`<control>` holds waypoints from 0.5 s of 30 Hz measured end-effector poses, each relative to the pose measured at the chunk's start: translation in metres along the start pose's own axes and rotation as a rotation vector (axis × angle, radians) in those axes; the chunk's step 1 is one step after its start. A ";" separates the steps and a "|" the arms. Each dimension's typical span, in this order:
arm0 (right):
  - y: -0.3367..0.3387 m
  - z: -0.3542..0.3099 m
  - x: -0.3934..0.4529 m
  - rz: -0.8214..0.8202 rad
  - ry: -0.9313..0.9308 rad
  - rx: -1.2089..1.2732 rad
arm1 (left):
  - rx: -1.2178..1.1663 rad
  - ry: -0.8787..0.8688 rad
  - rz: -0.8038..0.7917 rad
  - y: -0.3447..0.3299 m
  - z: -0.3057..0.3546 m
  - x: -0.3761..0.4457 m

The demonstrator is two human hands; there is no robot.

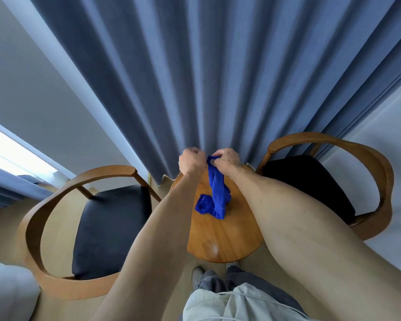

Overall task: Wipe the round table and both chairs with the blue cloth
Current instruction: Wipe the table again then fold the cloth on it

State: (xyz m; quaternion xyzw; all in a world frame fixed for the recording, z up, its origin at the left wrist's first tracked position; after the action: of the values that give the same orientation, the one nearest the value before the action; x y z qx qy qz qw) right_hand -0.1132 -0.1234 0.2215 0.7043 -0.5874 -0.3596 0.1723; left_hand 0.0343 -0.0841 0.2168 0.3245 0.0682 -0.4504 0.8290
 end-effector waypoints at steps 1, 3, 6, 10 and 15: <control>0.003 0.002 0.001 0.023 -0.023 0.006 | 0.085 -0.055 0.105 0.008 0.000 0.002; 0.009 0.012 0.002 0.056 -0.119 0.055 | 0.154 -0.100 0.066 0.009 -0.008 0.007; 0.011 0.023 0.007 0.033 -0.247 0.209 | 0.240 -0.123 -0.253 -0.013 -0.029 0.011; 0.015 0.017 0.001 -0.058 -0.342 0.396 | 0.392 -0.161 -0.613 -0.046 -0.040 -0.011; 0.012 0.000 -0.013 -0.199 -0.343 0.431 | 0.432 -0.082 -0.680 -0.058 -0.055 -0.018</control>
State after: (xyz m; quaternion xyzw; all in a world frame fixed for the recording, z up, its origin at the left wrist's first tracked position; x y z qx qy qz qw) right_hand -0.1224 -0.1142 0.2338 0.7078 -0.5989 -0.3552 -0.1192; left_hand -0.0119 -0.0608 0.1531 0.4321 0.0424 -0.7152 0.5476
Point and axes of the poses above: each hand's wrist, its own x-axis towards the middle knuckle, its own y-axis out of the back of the hand, z = x × y, the point moved 8 cm from there along x, towards the middle knuckle, and after that the axes turned 4 degrees about z, right-handed, at the moved point
